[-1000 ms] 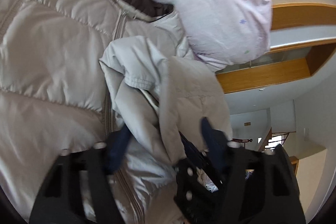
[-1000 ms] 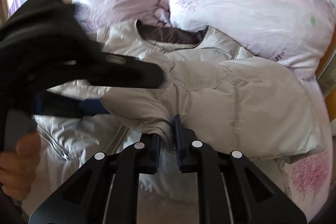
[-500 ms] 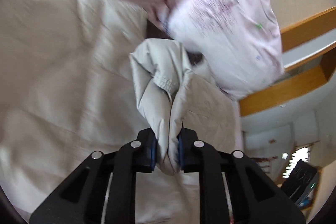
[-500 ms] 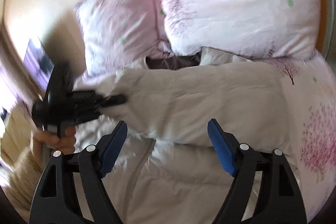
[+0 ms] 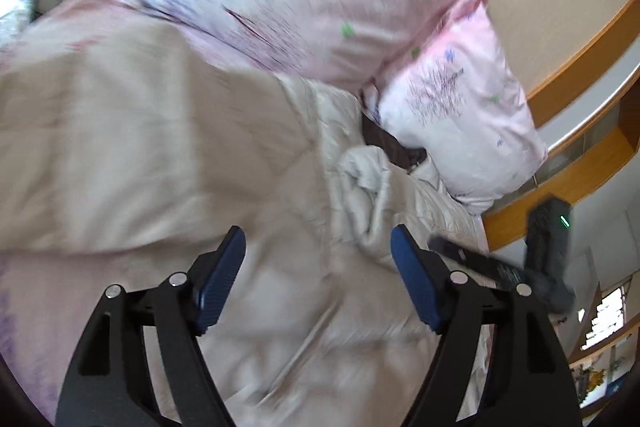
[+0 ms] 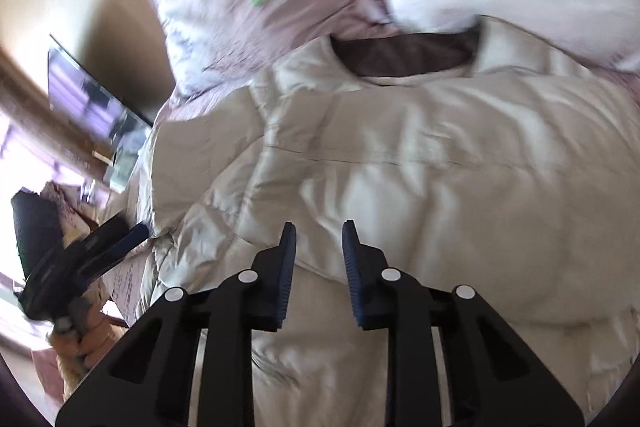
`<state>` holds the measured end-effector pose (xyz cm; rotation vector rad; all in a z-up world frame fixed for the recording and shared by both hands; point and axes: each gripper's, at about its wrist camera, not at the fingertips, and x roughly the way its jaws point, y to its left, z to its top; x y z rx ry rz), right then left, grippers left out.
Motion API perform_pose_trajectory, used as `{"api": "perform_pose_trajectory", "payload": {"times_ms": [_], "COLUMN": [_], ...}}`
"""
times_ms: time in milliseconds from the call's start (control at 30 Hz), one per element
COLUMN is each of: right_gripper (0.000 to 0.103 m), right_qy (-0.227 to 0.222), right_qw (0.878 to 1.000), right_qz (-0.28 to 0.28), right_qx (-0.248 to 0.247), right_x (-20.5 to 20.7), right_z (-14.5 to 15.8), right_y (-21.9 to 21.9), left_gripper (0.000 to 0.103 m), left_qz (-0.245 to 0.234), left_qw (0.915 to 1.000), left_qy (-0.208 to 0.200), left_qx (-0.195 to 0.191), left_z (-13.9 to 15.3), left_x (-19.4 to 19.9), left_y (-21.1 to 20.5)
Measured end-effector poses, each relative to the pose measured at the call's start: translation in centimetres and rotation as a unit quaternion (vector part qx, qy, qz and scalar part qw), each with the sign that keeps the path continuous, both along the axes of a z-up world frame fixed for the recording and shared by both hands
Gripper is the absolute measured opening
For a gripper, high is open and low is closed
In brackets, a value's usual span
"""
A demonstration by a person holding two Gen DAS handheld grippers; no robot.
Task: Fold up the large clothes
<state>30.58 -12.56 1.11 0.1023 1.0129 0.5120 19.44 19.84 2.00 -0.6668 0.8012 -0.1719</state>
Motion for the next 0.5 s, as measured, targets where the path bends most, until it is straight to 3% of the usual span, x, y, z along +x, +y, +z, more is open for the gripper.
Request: {"api": "perform_pose_trajectory", "payload": {"times_ms": [133, 233, 300, 400, 467, 500], "right_gripper": [0.024, 0.025, 0.025, 0.028, 0.051, 0.071], "right_qy": [0.007, 0.024, 0.023, 0.027, 0.021, 0.013], "right_qw": [1.0, 0.998, 0.996, 0.996, 0.998, 0.999], "right_qz": [0.019, 0.018, 0.011, 0.01, 0.005, 0.003], "right_qx": [-0.017, -0.064, -0.09, -0.08, -0.054, -0.043], "right_x": [1.0, 2.0, 2.6, 2.5, 1.3, 0.7], "right_z": [-1.2, -3.6, -5.0, -4.2, -2.6, -1.9], "right_y": [2.9, 4.9, 5.5, 5.3, 4.3, 3.8], "left_gripper": [0.075, 0.075, 0.075, 0.074, 0.074, 0.074], "left_qz": [0.069, 0.129, 0.173, 0.224, 0.247, 0.264], "left_qw": [0.9974, 0.9914, 0.9848, 0.9739, 0.9668, 0.9613], "left_qy": [-0.012, -0.007, 0.005, 0.013, 0.017, 0.018], "left_qx": [0.019, 0.021, 0.004, -0.038, -0.062, -0.078], "left_z": [-0.8, -2.2, -3.5, -5.4, -6.4, -6.9], "left_x": [-7.0, -10.9, -12.8, -14.4, -14.8, -14.9], "left_y": [4.8, 8.3, 10.9, 13.9, 15.2, 15.9]}}
